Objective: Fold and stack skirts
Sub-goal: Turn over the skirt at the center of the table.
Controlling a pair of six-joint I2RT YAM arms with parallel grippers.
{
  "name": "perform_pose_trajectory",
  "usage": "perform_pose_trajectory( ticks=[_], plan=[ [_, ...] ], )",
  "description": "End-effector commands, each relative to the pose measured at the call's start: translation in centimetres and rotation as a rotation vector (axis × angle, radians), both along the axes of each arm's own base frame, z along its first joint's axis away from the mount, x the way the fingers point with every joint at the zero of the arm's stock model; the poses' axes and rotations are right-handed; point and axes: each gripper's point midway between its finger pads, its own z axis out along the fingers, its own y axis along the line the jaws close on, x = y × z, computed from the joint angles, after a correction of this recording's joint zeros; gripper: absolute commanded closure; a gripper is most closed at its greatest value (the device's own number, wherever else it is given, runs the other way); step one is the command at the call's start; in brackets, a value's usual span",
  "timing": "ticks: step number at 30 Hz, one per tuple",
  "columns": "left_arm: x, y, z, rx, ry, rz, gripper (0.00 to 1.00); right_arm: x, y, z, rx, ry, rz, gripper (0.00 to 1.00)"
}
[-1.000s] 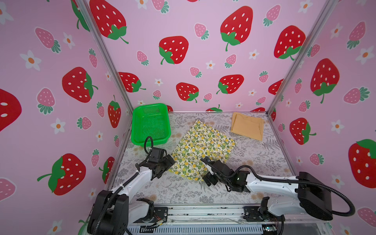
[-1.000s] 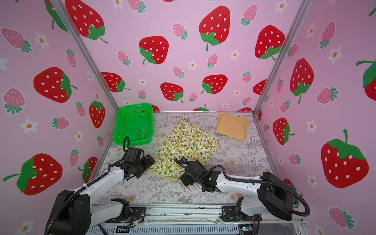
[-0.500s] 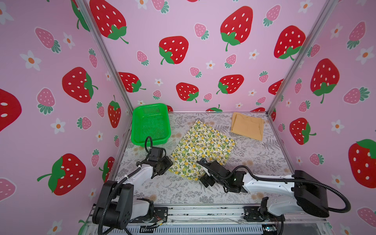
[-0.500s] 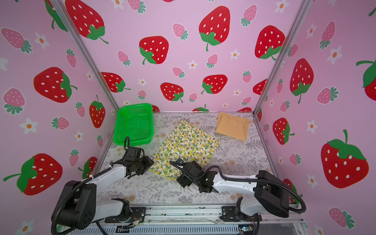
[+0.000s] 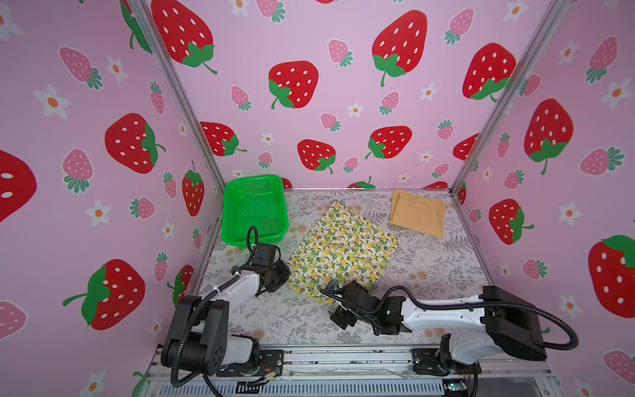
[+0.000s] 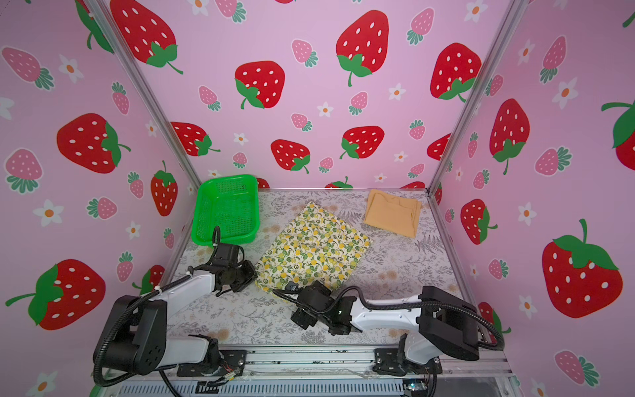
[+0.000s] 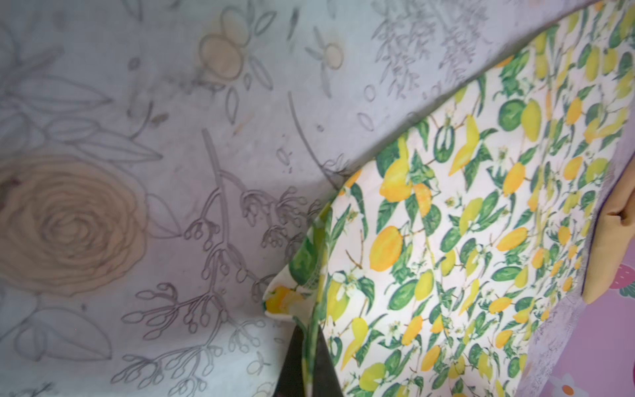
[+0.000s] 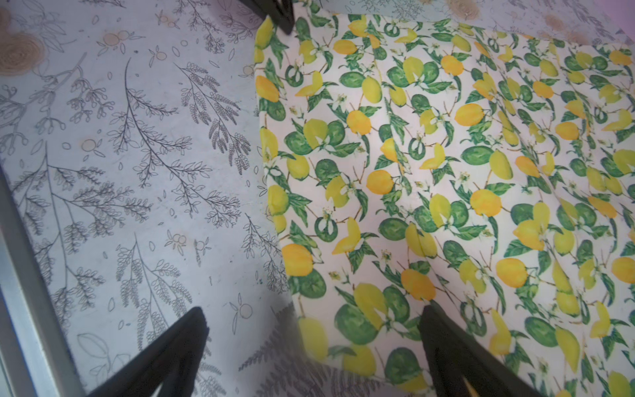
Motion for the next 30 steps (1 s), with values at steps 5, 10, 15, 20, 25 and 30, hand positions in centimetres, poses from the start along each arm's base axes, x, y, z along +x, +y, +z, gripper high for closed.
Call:
perform_pose_trajectory(
  ticks=[5,10,15,20,25,30],
  plan=[
    [3.8,-1.0,3.6,-0.033,-0.063,-0.039,1.00,0.2,-0.1,-0.2,-0.039,-0.063,-0.007,0.00],
    [4.6,-1.5,4.0,-0.054,-0.068,-0.047,1.00,1.5,-0.4,-0.5,-0.056,-0.104,-0.087,0.03],
    [4.9,-1.7,4.0,-0.064,-0.075,-0.052,1.00,3.1,-0.5,-1.2,-0.085,-0.152,-0.186,0.06],
    [5.1,-1.8,4.0,-0.070,-0.075,-0.055,1.00,3.7,-0.2,-2.0,-0.106,-0.163,-0.233,0.13],
    [5.3,-1.8,4.3,-0.072,-0.081,-0.054,1.00,4.4,-0.5,-2.2,-0.127,-0.192,-0.281,0.18],
    [5.6,-1.8,4.6,-0.076,-0.085,-0.050,1.00,4.5,-1.3,-2.1,-0.128,-0.196,-0.305,0.29]
  ],
)
